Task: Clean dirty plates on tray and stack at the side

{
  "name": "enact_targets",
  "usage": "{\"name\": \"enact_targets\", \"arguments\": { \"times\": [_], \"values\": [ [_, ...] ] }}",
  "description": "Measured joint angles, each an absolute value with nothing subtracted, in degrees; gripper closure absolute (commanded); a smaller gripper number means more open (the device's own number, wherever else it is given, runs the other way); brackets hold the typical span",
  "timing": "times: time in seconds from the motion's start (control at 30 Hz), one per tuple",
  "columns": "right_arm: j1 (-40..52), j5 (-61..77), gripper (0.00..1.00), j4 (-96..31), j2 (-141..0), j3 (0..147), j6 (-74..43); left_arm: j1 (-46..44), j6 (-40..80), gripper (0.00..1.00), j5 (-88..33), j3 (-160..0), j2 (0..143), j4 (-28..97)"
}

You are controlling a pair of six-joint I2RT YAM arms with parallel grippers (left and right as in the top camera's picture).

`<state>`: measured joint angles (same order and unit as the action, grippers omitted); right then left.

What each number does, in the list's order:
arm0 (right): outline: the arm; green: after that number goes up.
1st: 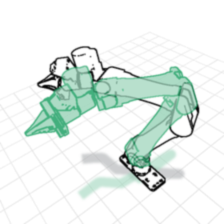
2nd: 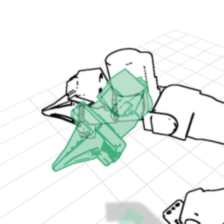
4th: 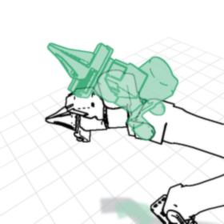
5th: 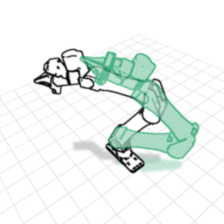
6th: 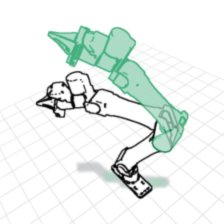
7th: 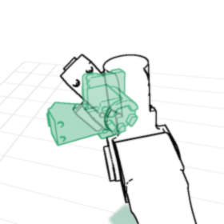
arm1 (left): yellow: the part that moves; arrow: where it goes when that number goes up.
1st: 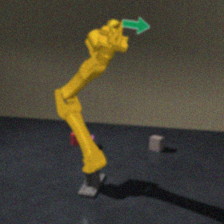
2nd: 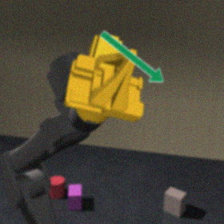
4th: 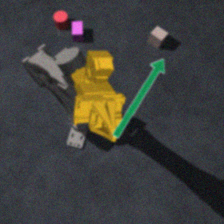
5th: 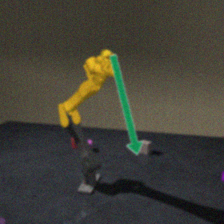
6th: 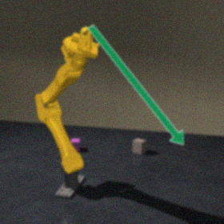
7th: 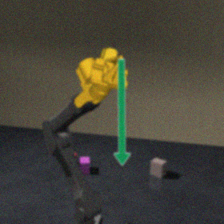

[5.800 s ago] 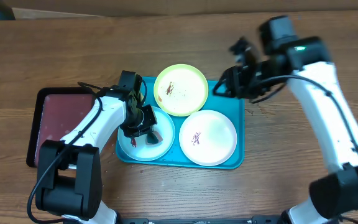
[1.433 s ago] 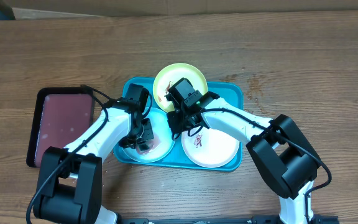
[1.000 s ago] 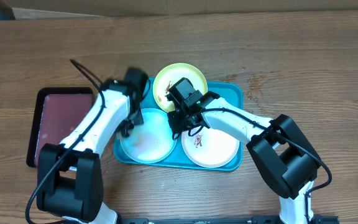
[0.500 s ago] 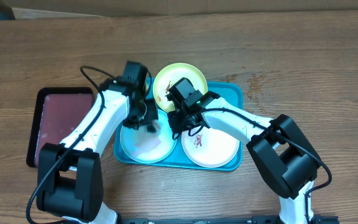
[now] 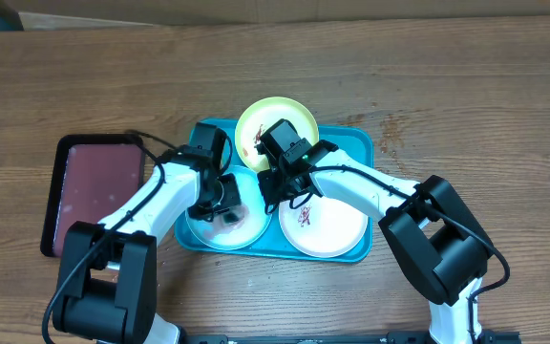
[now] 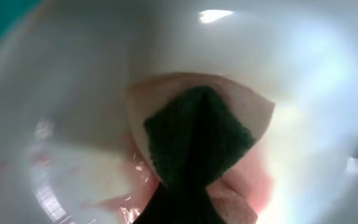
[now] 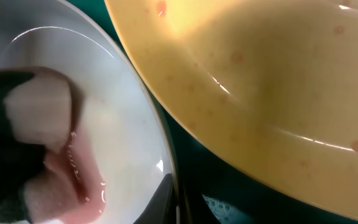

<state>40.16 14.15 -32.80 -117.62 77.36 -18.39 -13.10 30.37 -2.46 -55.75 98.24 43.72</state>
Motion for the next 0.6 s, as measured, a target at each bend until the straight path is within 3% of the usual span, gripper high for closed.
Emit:
{"name": "enact_targets", "arguments": {
  "times": [0.33, 0.6],
  "values": [
    [40.62, 14.52, 0.96, -33.89, -117.62, 77.80, -17.67, -10.33, 36.10, 0.96, 13.39, -60.55, 99.63, 56.12],
    [42.85, 10.87, 0.96, -39.07, -117.60, 80.58, -16.27, -4.60, 36.53, 0.96, 19.11, -84.55, 100.44, 72.62]
  ]
}}
